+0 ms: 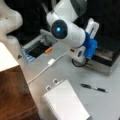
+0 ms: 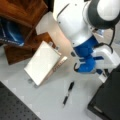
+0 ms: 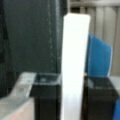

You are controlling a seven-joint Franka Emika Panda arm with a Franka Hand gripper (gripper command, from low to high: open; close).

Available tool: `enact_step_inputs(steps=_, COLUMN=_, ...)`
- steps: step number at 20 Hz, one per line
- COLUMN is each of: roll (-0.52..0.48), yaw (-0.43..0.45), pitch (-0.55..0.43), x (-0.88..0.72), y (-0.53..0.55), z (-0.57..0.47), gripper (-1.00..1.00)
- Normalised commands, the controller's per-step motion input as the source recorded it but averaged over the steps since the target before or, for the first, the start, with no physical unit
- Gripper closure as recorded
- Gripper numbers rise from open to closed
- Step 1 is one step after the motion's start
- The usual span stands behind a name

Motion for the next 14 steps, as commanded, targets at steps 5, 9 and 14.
enact_step_inputs(steps=5, roll=-0.118, yaw=0.274, pitch=0.064, x=0.3, y=0.27, z=0.44, gripper=1.0)
enact_step_inputs(steps=9, roll=-0.031, yaw=0.219, pitch=0.07, x=0.14, y=0.12, z=0.42, gripper=1.0)
enact_step_inputs(steps=14, roll=-0.007, yaw=0.204, pitch=0.078, x=0.02, y=0.02, z=0.38, gripper=1.0)
